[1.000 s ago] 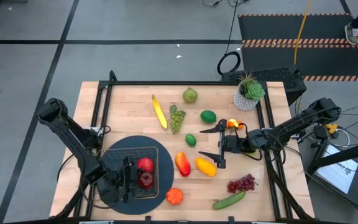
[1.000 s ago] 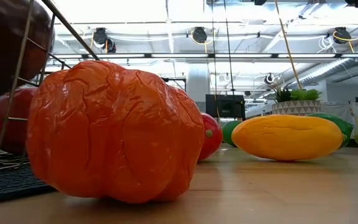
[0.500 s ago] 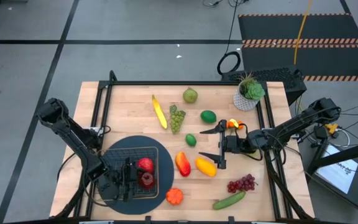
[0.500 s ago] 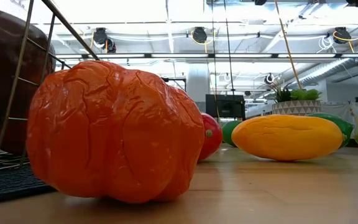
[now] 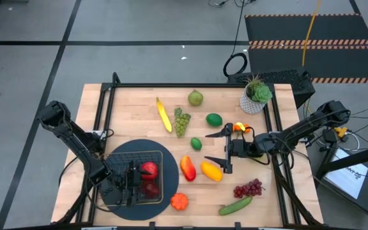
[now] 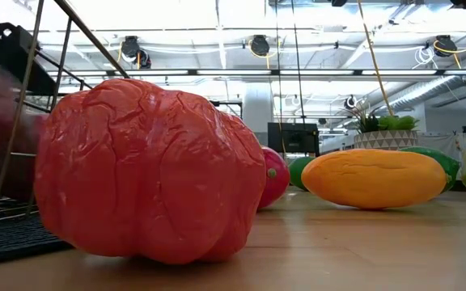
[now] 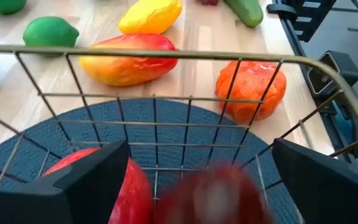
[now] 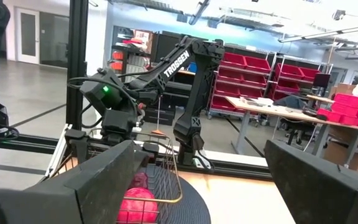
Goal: Build produce basket
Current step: Put the orange mango into the gold wire basket
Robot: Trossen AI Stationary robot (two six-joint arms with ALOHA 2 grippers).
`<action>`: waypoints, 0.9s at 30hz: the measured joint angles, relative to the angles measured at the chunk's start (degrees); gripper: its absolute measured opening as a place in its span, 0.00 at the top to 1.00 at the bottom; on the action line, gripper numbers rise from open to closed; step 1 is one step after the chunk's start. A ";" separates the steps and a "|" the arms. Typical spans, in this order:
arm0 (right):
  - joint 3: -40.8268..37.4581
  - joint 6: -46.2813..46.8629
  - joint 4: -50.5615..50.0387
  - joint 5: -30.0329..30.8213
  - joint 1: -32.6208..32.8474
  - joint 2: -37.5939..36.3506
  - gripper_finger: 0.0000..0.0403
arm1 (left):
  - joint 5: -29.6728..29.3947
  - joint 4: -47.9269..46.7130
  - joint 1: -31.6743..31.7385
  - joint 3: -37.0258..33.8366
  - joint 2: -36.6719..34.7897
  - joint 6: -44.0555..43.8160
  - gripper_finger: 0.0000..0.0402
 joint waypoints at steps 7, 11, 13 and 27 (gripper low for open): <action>0.00 -0.02 0.06 -2.82 0.00 0.00 0.11 | -0.01 -4.11 0.64 4.87 -5.57 7.44 0.03; 0.00 -0.43 0.07 -2.86 0.00 0.00 0.11 | -0.64 -9.53 2.29 9.57 -10.32 11.33 0.03; 0.00 -0.44 0.13 -2.86 0.00 0.00 0.11 | -1.50 -12.19 3.46 12.08 -12.41 13.51 0.03; 0.00 2.43 0.02 -2.81 0.00 0.00 0.11 | -4.45 -14.80 8.86 17.88 -17.93 23.14 0.03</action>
